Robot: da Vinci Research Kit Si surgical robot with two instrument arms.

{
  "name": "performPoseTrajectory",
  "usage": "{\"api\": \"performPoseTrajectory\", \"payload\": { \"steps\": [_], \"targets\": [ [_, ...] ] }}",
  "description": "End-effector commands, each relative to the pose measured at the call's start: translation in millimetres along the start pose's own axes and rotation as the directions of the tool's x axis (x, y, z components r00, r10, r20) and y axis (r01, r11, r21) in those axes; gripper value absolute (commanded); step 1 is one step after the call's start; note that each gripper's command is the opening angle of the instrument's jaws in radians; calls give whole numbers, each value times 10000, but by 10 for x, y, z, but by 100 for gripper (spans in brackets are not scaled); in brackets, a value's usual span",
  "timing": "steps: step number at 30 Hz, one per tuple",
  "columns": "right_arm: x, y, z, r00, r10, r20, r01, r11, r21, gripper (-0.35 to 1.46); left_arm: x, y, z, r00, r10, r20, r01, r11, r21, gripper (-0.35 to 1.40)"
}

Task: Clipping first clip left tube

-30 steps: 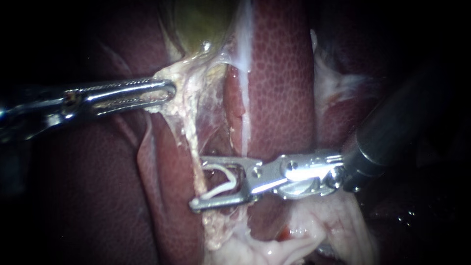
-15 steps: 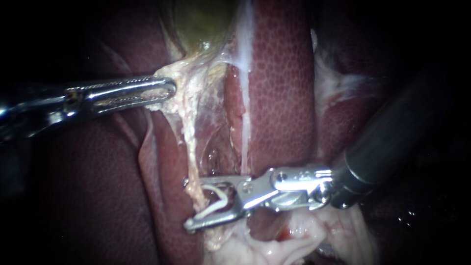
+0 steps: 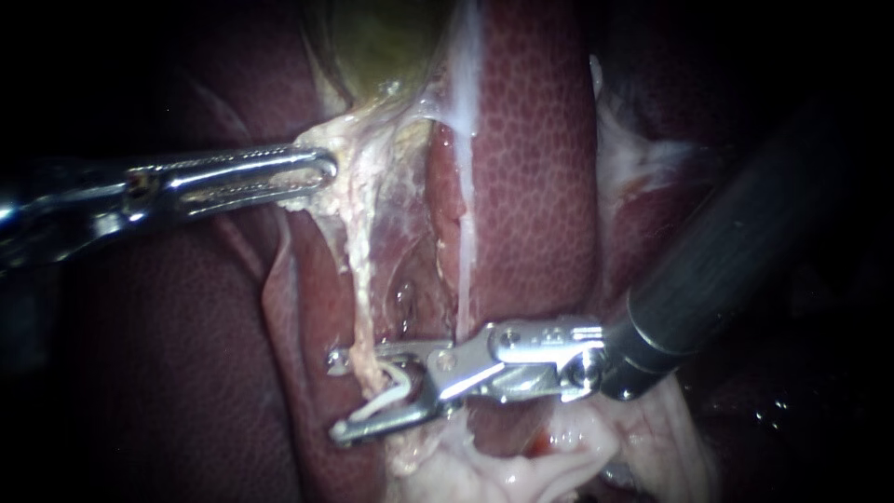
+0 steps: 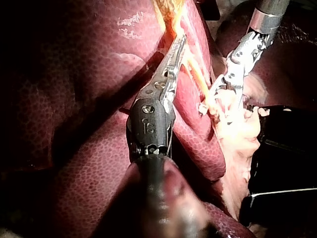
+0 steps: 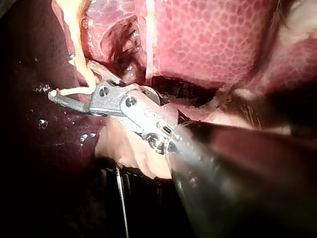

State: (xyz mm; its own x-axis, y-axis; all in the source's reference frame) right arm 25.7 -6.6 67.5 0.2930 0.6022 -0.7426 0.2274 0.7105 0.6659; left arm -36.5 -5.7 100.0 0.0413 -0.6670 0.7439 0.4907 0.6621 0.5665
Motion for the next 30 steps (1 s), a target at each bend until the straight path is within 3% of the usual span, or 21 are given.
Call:
{"api": "performPoseTrajectory", "payload": {
  "steps": [1,15,17,20,25,30],
  "targets": [
    [2,0,0,9999,96,-81,-95,10000,24,48,-1,0,-1,10000,6,1,-6,10000,-3,-35],
    [7,11,-3,9990,375,-255,-374,9993,44,38,1,-1,0,10000,15,5,-15,10000,-15,-35],
    [9,13,-6,9980,568,-262,-567,9984,62,20,1,-1,0,10000,18,5,-18,10000,-17,-35],
    [6,11,-10,9944,1028,-252,-1026,9947,103,-35,2,-2,0,10000,22,7,-22,10000,-22,-35],
    [-1,9,-5,9948,972,-291,-978,9950,-185,-35,2,-2,1,10000,24,8,-24,10000,-25,-35],
    [4,8,-8,9945,1003,-306,-1009,9947,-183,-35,2,-2,0,10000,24,8,-24,10000,-27,-35]
  ]
}}
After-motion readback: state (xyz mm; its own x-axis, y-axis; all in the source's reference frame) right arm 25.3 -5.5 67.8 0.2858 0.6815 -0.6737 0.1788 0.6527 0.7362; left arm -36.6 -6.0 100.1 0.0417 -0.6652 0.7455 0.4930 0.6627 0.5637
